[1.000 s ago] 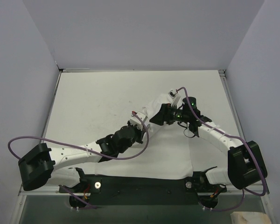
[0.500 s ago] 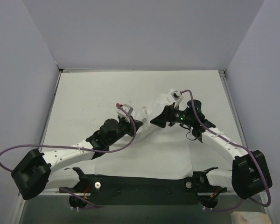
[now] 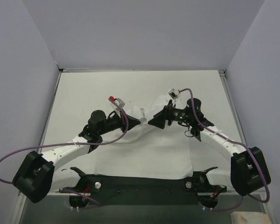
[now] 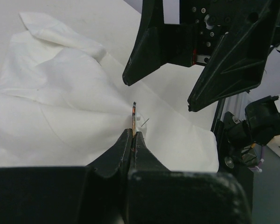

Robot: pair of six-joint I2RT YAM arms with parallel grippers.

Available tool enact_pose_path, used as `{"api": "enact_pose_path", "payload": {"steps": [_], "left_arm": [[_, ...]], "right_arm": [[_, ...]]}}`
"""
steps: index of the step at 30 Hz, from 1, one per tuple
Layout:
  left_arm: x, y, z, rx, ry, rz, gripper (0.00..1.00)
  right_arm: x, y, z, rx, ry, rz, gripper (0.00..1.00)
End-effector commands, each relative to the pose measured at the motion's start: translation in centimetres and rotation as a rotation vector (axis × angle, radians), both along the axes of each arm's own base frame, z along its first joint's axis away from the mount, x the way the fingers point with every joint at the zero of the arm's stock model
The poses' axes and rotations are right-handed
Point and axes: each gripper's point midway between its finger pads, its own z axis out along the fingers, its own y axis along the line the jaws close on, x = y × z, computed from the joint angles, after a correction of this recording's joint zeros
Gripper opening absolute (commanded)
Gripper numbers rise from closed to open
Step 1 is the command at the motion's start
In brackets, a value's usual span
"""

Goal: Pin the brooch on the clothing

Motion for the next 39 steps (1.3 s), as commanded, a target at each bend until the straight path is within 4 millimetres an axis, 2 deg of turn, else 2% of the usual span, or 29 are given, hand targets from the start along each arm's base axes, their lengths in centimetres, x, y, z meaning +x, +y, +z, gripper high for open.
{"api": "enact_pose_path", "payload": {"steps": [1,4,12,21,25,33,39], "left_arm": [[-2.2,-1.1,3.1,-0.096,-0.059,-0.219,0.00],[-2.2,-0.9,3.6,-0.105,-0.076,-0.243,0.00],[-1.8,-0.2,4.6,-0.132,-0.083,-0.262,0.00],[-1.4,0.1,4.6,-0.175,-0.060,-0.290,0.00],[-1.2,0.3,5.1,-0.194,-0.068,-0.288,0.00],[-0.7,0.8,5.3,-0.199,-0.066,-0.273,0.00],[-0.6,1.0,5.3,-0.203,-0.059,-0.272,0.00]], "right_arm": [[0.0,2.1,3.6,0.060,-0.161,0.095,0.90],[0.0,2.7,3.7,0.059,-0.159,0.107,0.89],[-1.1,3.9,4.6,0.121,-0.132,0.174,0.76],[-2.8,4.0,4.8,0.146,-0.120,0.217,0.73],[-3.5,4.3,4.6,0.150,-0.096,0.255,0.60],[-4.4,4.8,3.9,0.129,-0.082,0.282,0.52],[-4.2,4.9,3.1,0.074,-0.072,0.262,0.42]]}}
